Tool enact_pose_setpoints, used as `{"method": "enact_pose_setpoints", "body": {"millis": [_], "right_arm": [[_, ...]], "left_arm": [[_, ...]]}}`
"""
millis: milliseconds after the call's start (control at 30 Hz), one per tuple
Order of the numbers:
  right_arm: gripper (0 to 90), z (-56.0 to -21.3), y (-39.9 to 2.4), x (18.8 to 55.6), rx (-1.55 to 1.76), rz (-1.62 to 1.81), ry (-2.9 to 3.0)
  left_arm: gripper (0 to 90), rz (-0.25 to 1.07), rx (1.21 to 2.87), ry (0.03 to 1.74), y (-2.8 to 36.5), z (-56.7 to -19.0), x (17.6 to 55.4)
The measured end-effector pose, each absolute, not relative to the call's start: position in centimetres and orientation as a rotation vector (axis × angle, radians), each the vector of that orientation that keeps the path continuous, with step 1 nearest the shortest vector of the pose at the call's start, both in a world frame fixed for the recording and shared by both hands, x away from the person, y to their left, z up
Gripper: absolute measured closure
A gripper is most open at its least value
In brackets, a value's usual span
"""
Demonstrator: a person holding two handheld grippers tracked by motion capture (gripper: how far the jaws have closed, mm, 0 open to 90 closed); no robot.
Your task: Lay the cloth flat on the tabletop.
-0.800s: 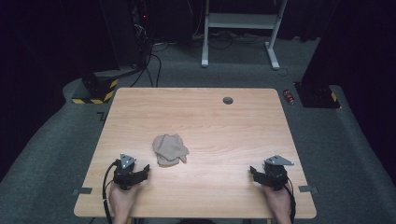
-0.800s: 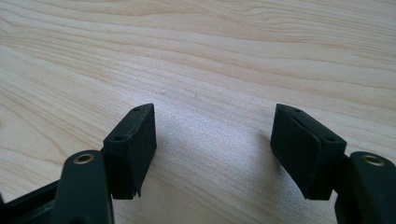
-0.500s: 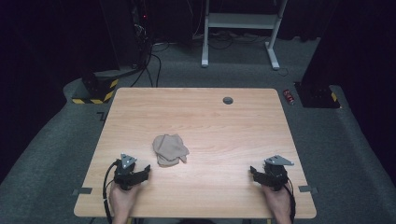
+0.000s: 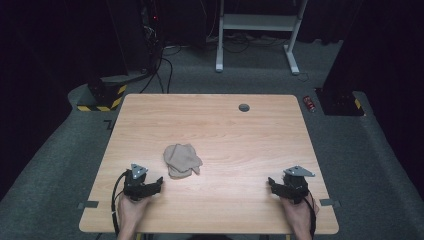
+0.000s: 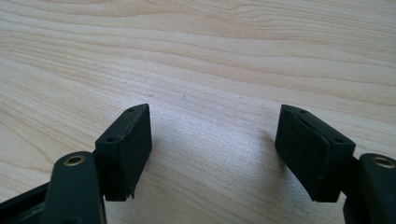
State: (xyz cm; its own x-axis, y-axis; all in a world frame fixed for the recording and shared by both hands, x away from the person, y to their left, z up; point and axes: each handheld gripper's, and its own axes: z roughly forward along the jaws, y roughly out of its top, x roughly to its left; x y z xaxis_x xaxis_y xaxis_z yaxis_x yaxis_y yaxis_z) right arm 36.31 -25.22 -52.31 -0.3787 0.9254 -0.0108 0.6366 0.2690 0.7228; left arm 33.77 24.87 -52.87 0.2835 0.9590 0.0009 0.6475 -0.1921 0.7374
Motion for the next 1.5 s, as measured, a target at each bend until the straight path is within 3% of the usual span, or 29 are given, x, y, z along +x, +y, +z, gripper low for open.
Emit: {"method": "enact_pose_setpoints", "body": {"millis": [1500], "right_arm": [[25.5,-52.3,-25.4,36.3,1.404,0.890,2.114]], "left_arm": [[18.6,0.535,1.888,1.346,23.2,-50.8,35.2]]}}
